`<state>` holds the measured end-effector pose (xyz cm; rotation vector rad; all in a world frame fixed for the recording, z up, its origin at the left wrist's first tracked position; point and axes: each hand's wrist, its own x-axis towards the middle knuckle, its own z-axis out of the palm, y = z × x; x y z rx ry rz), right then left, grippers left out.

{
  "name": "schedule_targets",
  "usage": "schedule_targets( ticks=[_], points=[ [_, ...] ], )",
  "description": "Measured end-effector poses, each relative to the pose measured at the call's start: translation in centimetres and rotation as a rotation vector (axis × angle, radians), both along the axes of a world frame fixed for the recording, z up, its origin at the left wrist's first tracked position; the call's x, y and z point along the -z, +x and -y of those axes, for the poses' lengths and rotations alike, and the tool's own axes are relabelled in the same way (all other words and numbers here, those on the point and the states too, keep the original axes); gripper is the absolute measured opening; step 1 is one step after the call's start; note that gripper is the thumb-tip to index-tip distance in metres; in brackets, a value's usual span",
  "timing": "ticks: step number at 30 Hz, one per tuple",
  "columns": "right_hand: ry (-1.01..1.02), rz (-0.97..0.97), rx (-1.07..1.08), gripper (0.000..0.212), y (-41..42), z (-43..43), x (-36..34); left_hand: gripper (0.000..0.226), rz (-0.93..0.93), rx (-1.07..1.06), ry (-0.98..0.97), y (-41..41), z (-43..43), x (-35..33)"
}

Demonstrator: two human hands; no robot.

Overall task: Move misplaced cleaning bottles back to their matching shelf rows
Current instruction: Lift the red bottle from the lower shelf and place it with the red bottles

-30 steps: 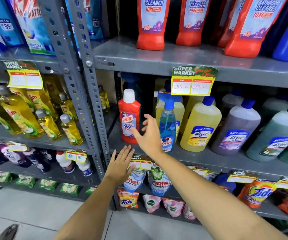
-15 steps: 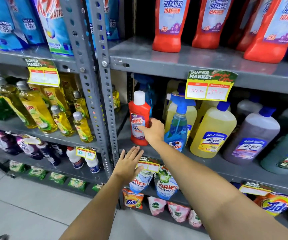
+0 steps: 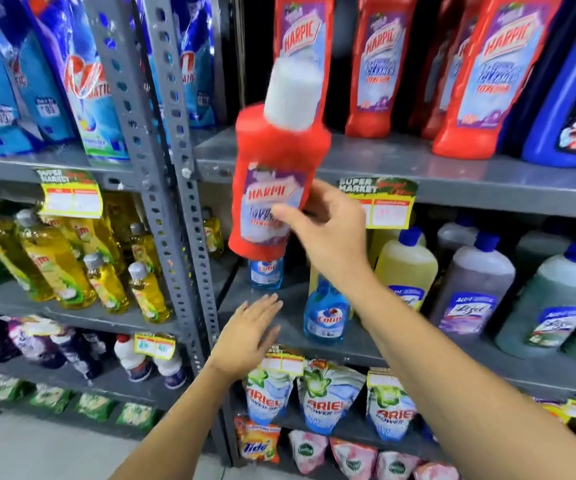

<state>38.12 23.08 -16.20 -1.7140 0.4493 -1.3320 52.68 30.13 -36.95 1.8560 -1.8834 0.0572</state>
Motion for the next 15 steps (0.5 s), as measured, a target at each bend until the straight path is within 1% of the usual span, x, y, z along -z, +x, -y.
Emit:
schedule_targets(
  ticks=[2,3,5,7,9,11,13,15],
  points=[
    [-0.104,0.092,0.01,0.026,-1.9,0.3,-4.4,0.044,-0.014,0.042,-0.291,-0.6,0.3,-4.9],
    [-0.136,0.131,0.022,0.024,-2.9,0.6,-6.4,0.04,0.003,0.053,-0.403,-0.9,0.5,-7.5],
    [-0.185,0.198,0.05,0.024,-4.8,1.8,-10.0,0.036,0.056,0.06,-0.572,-1.3,0.7,-12.6],
    [-0.212,0.214,0.076,0.023,-6.4,3.1,-13.0,0.037,0.122,0.049,-0.689,-1.2,1.4,-16.7],
    [-0.23,0.177,0.128,0.022,-7.6,4.5,-15.3,0.042,0.195,0.009,-0.713,-1.0,2.4,-19.7],
    [-0.218,0.137,0.153,0.019,-8.3,5.7,-16.7,0.045,0.265,-0.068,-0.617,-0.9,3.8,-21.5],
    [-0.184,0.076,0.166,0.01,-8.4,7.1,-17.2,0.045,0.346,-0.159,-0.524,-1.0,5.0,-22.0],
    [-0.141,-0.001,0.166,0.019,-8.2,8.3,-17.0,0.042,0.36,-0.22,-0.528,-1.1,5.7,-21.9]
  ],
)
